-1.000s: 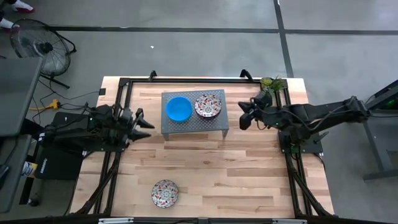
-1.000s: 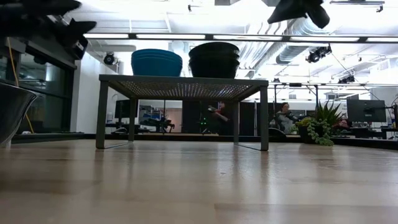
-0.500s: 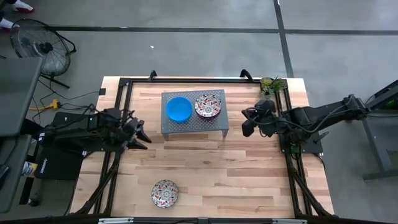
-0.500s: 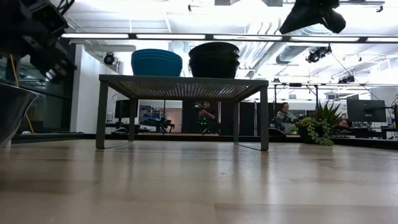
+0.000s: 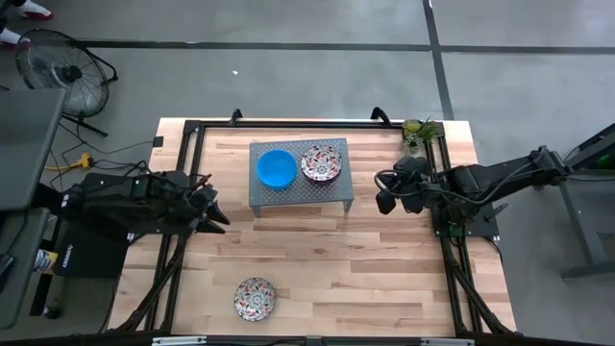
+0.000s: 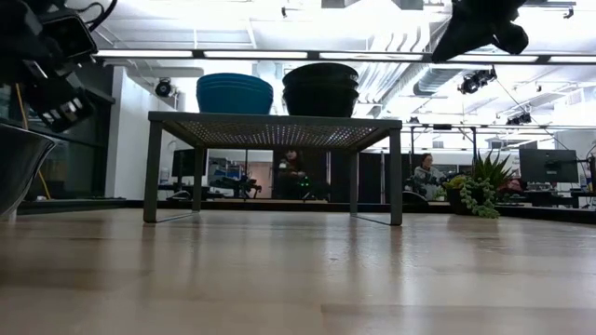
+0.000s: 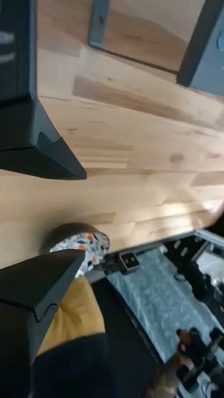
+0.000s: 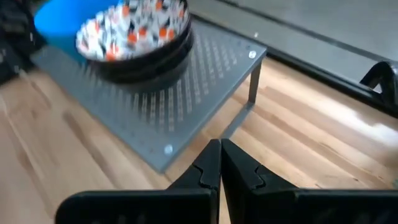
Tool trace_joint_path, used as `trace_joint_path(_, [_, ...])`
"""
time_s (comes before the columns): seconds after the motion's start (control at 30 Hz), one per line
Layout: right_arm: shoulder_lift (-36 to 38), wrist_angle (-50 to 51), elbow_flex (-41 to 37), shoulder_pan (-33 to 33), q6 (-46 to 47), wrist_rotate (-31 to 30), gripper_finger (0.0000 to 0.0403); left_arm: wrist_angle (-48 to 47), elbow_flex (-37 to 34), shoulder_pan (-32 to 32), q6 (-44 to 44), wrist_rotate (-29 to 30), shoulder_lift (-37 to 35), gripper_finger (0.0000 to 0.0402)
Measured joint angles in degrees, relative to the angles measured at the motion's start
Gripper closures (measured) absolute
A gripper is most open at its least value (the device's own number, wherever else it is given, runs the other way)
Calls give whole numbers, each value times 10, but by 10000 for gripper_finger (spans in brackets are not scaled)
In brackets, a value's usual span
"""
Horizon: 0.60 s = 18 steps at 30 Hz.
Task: Pick & Place Mini bowls
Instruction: Stack the white bowl on top of the white bowls on the shelf
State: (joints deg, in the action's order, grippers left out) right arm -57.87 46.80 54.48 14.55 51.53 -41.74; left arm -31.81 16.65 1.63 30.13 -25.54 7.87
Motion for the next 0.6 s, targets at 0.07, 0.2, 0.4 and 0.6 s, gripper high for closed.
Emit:
trace_joint_path(0.07, [0,14,0,0,-9,18,403,-16,14,-38,15,43,5,212])
trace_joint_path(0.2, [0,27,0,2,-22,71,403,-17,33,-117,48,137,28,212])
trace_joint_path(0.4, [-10,-46,0,41,-30,135,403,-19,40,-210,65,252,81,212])
trace_joint_path(0.6, [-81,-201,0,92,-30,165,403,-15,40,-252,78,355,116,212])
